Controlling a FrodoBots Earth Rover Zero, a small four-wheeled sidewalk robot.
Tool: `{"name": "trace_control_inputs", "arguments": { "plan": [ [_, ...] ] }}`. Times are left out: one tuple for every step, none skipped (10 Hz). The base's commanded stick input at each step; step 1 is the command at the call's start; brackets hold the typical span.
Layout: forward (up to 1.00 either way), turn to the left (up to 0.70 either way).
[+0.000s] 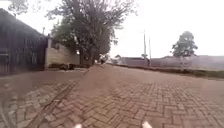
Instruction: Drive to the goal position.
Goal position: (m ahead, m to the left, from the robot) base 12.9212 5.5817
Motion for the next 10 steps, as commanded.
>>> {"name": "trace_control_inputs", "arguments": {
  "plan": [
    [0.70,0.00],
    [0.70,0.00],
    [0.70,0.00],
    [0.70,0.00],
    [0.70,0.00],
    [0.70,0.00],
    [0.70,0.00],
    [0.70,0.00],
    [0.70,0.00],
    [0.70,0.00]
  ]
}}
